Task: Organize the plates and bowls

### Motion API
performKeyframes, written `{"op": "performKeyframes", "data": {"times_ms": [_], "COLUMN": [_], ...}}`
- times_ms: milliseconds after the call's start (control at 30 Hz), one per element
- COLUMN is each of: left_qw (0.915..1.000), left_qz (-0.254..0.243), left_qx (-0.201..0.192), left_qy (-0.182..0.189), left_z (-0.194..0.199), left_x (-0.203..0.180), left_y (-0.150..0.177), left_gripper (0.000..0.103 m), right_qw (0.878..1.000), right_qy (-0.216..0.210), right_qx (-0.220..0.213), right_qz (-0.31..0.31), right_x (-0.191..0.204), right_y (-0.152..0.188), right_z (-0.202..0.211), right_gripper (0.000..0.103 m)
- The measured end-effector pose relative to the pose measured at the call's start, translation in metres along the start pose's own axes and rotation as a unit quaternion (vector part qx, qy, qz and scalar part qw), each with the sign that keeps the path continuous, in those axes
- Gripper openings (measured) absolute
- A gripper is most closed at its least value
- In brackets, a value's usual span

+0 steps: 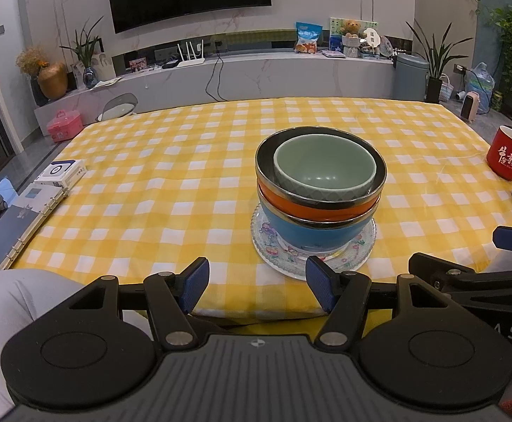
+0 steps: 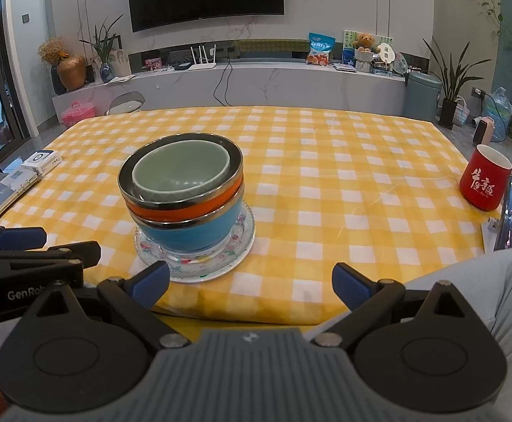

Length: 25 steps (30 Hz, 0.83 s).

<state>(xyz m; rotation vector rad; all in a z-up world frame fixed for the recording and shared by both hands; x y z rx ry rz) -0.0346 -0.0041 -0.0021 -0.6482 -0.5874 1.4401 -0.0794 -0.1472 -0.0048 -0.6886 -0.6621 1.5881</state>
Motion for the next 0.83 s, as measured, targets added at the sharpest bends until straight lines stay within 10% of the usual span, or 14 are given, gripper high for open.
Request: {"op": "performKeyframes", "data": {"times_ms": [833], "left_qw": [1.0000], "left_qz": [0.002], "left_qx": [-0.006], "left_qy": [-0.004], "left_z": [0.0006], "left_x": [-0.0002], "left_y": [-0.0009], "left_gripper": [0.074], "right_qw": [1.000], "right_qy": [0.000], "right_qx": [0.004], "right_qz": [-0.002], "right_x": [0.0002], "right_y": [0.0020], "right_z": [-0.0005], "right_gripper": [0.097]}}
Point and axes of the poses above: each gripper's, at about its wrist camera, not at the fingertips, and z roughly against the way its jaws point, x to its left, y to its underside, the point moved 3 cm from there along -z, roughly the way its jaws point, and after that the axes turned 8 degrees about z, right-handed, at the moved point
